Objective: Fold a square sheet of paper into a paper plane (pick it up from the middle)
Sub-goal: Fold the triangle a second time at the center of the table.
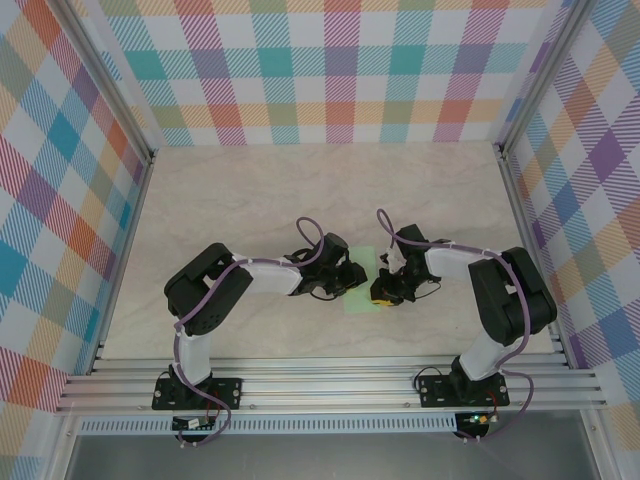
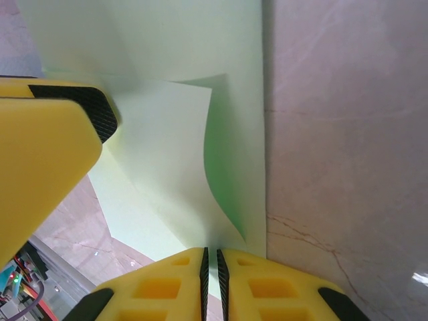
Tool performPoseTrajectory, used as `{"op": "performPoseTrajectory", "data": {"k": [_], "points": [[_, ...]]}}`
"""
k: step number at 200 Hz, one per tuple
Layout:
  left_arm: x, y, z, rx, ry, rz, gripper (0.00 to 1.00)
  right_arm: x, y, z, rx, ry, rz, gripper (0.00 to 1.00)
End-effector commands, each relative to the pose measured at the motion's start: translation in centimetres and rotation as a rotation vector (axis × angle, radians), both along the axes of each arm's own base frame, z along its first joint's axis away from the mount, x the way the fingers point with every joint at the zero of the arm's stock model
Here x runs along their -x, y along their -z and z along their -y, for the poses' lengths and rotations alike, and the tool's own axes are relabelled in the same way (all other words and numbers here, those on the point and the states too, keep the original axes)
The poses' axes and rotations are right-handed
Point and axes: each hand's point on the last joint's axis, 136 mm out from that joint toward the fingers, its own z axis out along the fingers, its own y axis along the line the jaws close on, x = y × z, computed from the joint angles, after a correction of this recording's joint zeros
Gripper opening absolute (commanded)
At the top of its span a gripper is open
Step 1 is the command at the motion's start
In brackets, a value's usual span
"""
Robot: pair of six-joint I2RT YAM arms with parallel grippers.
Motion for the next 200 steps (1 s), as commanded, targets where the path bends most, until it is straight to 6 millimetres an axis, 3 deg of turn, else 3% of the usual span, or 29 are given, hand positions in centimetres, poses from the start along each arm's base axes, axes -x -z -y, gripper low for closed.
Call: {"op": "performPoseTrajectory", "data": {"k": [1,46,134,200], "points": [[0.8,1.8,-0.3,-0.056,0.015,-0.025,0.32,2.6,1.6,2.0,0.107,0.024,-0.098,0.16],[0.8,2.0,-0.5,-0.07,0.007,-0.028,0.32,3.4,0.9,1.3,0.04,0.022,-0.11,0.17],[0.9,1.9,-0.5,-0.072,0.011,-0.031,0.31,4.9,0.9,2.8,0.102,0.038,-0.104,0.18],[0.9,1.6,-0.2,-0.056,0.021,-0.028,0.31,2.4,-3.8,0.7,-0.038,0.04,0.06,0.18]]}}
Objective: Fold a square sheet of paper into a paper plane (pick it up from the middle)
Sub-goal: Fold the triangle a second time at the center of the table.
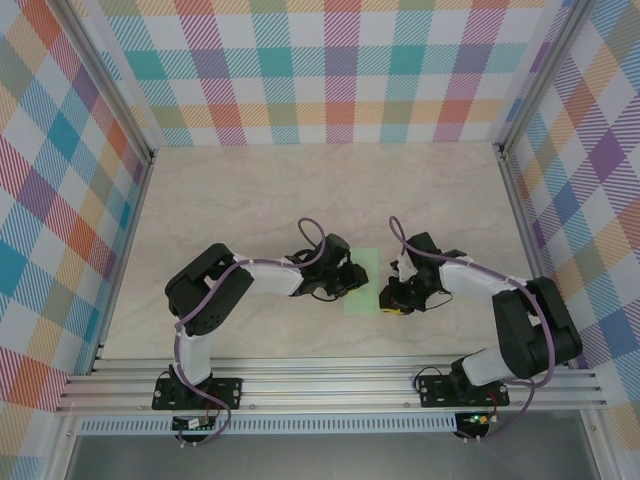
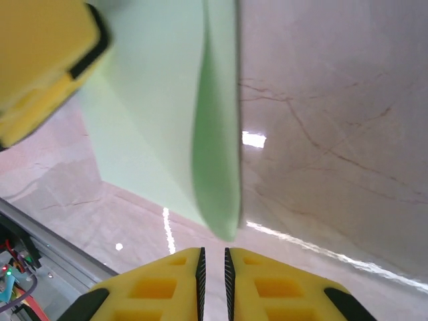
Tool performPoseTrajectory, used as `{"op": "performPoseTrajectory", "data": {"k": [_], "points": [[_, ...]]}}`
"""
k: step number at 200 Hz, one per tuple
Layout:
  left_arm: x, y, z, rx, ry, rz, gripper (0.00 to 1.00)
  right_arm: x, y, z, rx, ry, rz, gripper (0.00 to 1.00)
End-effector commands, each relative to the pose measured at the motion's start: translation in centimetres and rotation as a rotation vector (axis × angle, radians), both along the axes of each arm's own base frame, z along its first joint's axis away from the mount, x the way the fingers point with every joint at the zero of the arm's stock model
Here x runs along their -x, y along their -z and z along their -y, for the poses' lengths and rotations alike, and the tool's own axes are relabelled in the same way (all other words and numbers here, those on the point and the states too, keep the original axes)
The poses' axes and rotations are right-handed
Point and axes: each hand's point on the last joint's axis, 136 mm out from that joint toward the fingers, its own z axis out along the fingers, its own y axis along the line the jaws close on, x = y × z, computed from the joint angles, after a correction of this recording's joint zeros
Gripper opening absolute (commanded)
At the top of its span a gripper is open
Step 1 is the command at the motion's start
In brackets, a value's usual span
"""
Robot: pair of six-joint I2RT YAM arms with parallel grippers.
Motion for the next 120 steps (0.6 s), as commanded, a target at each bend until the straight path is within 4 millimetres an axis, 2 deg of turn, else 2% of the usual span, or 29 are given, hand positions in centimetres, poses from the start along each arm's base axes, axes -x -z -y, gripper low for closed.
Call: {"op": "performPoseTrajectory", "data": {"k": [1,27,51,89,120], "points": [[0.5,1.6,-0.5,-0.056,0.012,-0.025,0.31,-0.5,-1.6,-1.0,-0.055,0.006,0.021,0.18],[0.5,1.5,-0.4,-0.053,0.012,-0.026,0.32,-1.0,-1.9,-2.8,-0.132,-0.017,0.014,0.18],[0.5,1.6,-0.4,-0.054,0.012,-0.026,0.31,-1.1,-0.7,-3.6,-0.116,-0.039,-0.02,0.18],[0.6,1.5,-0.4,-0.054,0.016,-0.026,0.32,-0.1,2.5,-1.4,0.033,-0.014,-0.084,0.17],[0.6,1.5,-0.5,-0.06,0.012,-0.025,0.31,1.2,3.6,-0.4,0.07,0.005,-0.117,0.17]]}}
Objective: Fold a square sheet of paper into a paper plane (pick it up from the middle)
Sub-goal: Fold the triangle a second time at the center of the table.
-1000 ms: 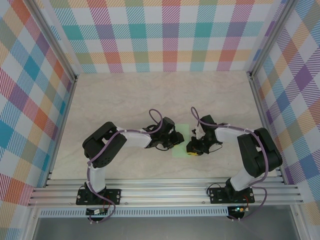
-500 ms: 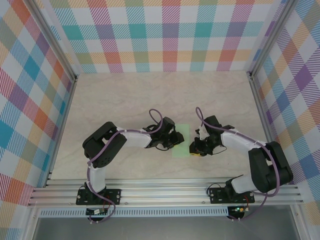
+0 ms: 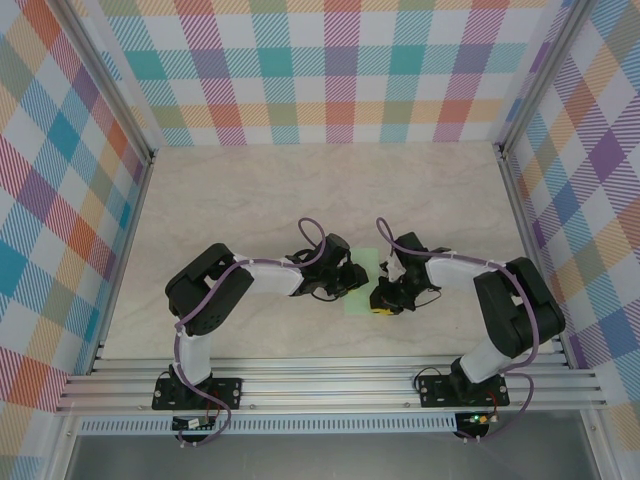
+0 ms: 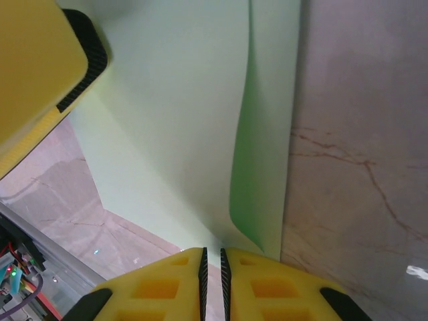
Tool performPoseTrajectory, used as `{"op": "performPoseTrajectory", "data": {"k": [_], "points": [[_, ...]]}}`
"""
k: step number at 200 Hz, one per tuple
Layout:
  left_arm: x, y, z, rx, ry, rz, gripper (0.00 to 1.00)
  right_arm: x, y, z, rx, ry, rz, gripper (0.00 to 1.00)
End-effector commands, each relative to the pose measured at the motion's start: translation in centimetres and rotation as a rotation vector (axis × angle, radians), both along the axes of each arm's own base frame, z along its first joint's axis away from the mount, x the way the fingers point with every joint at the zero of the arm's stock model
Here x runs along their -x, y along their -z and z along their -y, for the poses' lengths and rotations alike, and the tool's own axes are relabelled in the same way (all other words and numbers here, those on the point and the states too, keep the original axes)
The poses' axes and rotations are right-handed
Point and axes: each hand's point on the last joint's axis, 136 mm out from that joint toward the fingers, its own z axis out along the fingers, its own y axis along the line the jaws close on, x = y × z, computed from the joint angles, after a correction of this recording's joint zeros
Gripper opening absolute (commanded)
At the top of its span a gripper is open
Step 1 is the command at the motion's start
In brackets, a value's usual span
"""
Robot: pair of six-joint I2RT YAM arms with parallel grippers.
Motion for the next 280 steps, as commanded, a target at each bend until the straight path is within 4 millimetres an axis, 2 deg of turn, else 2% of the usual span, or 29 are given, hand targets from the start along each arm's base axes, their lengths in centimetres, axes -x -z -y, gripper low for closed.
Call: {"op": "performPoseTrajectory", "data": {"k": [1,147,165,185,203,214,246,280], "points": [[0.6,1.5,-0.5,-0.059,0.012,-0.024,0.31,1.6,1.5,1.5,0.076,0.025,-0.054,0.17],[0.6,1.7,-0.7,-0.069,0.016,-0.026,0.31,2.5,0.7,4.1,0.067,0.158,-0.085,0.24],[0.6,1.6,-0.5,-0.065,0.019,-0.025,0.31,1.8,-0.6,3.5,0.023,0.147,-0.039,0.24],[0.6,1.4,-0.4,-0.058,0.021,-0.022,0.31,0.7,-3.3,2.2,-0.078,0.134,0.049,0.23],[0.5,1.2,-0.2,-0.051,0.022,-0.02,0.31,-0.3,-5.0,1.2,-0.148,0.119,0.103,0.2],[0.4,1.1,-0.2,-0.047,0.023,-0.018,0.31,-0.7,-5.4,0.6,-0.178,0.11,0.103,0.17],[0.3,0.9,0.0,-0.044,0.025,-0.015,0.32,-1.2,-4.4,-0.9,-0.169,0.058,0.063,0.11],[0.3,0.8,0.1,-0.039,0.029,-0.014,0.32,-0.9,-1.7,-0.1,-0.079,0.061,0.014,0.11]]}}
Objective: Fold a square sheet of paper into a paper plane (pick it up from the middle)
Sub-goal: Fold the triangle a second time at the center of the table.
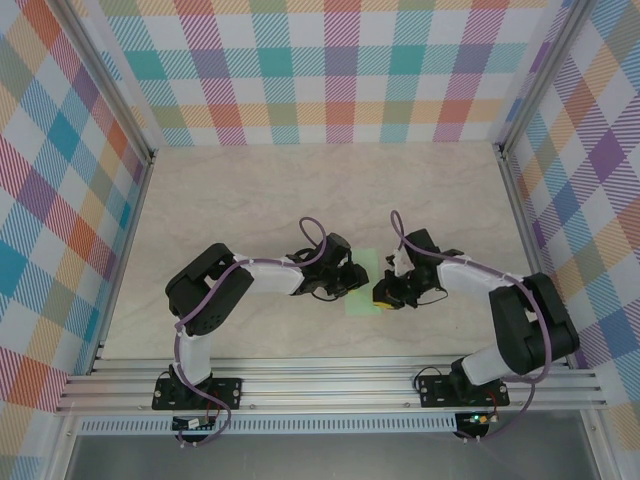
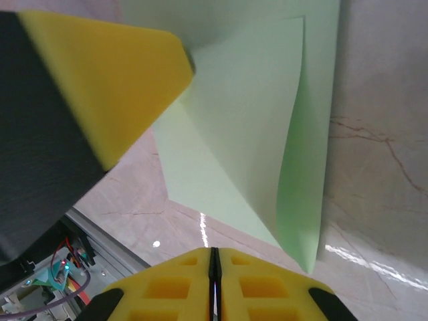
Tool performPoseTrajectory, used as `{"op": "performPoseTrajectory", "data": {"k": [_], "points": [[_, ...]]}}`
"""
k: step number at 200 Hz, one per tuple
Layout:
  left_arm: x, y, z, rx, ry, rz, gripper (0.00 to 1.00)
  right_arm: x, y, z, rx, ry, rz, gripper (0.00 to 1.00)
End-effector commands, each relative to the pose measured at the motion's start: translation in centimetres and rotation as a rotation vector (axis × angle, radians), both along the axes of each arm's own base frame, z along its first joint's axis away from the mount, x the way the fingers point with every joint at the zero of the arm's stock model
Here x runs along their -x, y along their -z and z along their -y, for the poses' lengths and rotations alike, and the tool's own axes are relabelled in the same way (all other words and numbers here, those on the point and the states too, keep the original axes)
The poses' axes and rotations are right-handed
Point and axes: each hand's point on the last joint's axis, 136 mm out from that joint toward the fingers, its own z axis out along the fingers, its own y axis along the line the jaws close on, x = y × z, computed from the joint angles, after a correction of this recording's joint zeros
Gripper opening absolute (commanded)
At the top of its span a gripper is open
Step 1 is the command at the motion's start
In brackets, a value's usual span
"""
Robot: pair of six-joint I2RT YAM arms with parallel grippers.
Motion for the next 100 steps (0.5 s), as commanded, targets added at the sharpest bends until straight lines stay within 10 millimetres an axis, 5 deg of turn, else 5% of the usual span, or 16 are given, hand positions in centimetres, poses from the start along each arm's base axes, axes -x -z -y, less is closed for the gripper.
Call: {"op": "performPoseTrajectory", "data": {"k": [1,66,100], "points": [[0.2,0.9,0.1,-0.03,0.015,-0.015,0.32,-0.1,1.0,0.2,0.035,-0.01,-0.015,0.11],[0.0,-0.3,0.7,0.007,0.027,0.011,0.34,0.4,3.8,1.9,0.156,0.007,-0.07,0.12],[-0.4,-2.9,0.6,0.006,0.054,0.081,0.44,1.0,4.6,2.2,0.168,0.022,-0.104,0.11]]}}
